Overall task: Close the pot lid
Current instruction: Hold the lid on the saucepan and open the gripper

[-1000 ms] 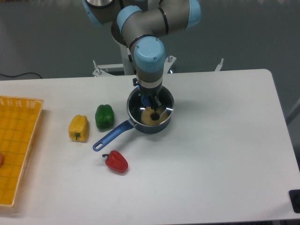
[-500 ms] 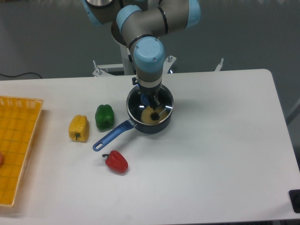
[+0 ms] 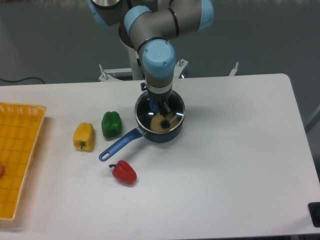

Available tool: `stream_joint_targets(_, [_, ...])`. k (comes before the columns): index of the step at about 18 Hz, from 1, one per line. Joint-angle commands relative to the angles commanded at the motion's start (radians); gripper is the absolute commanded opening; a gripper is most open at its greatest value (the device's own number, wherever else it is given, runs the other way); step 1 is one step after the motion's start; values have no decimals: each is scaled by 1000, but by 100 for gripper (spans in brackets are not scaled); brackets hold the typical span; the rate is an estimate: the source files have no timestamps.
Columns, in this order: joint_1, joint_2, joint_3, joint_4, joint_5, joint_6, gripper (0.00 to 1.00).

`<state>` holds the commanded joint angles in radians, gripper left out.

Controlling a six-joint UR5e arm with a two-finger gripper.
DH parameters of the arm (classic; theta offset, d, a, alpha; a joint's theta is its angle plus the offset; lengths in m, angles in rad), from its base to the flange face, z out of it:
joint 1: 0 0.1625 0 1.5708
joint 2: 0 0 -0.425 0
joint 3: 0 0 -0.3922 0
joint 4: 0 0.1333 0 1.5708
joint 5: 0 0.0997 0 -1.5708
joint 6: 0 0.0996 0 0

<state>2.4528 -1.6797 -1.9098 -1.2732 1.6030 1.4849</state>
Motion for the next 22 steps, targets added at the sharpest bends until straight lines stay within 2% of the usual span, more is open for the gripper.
stream_joint_targets(22, [0, -11, 3, 6, 2, 8, 51])
